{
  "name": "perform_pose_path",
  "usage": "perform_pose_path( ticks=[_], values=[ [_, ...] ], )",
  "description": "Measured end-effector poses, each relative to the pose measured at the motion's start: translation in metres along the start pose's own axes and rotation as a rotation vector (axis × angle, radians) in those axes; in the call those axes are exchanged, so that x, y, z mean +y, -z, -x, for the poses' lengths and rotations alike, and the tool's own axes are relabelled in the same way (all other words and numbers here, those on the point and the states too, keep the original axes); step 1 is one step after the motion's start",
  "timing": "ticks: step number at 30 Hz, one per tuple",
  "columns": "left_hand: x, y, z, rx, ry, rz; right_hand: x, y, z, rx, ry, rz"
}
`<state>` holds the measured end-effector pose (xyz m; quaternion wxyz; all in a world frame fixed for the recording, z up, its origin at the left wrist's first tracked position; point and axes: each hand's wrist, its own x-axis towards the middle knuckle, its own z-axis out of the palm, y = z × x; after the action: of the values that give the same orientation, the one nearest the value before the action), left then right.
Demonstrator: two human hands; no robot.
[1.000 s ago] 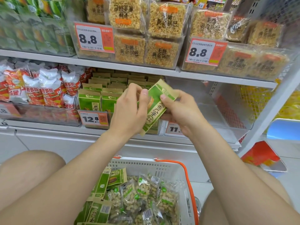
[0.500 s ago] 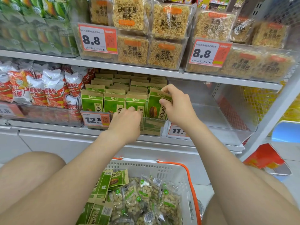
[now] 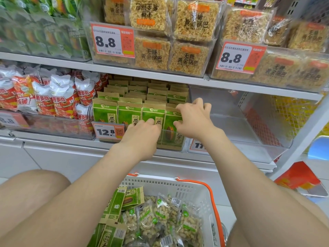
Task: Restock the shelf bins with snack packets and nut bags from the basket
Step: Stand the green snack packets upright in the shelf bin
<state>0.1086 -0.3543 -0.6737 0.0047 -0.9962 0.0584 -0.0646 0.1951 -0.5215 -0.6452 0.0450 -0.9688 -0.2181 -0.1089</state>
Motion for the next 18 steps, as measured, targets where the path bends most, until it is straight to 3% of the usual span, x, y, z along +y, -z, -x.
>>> perform_pose_path(
  ticks=[11,18],
  values=[
    [0.0,-0.005,0.001,0.023,-0.031,-0.012,0.011,-0.002,-0.014,-0.033,0.035,-0.014],
    [0.001,-0.004,-0.001,0.048,-0.066,-0.02,0.004,0.005,-0.034,-0.204,0.101,0.235]
  ],
)
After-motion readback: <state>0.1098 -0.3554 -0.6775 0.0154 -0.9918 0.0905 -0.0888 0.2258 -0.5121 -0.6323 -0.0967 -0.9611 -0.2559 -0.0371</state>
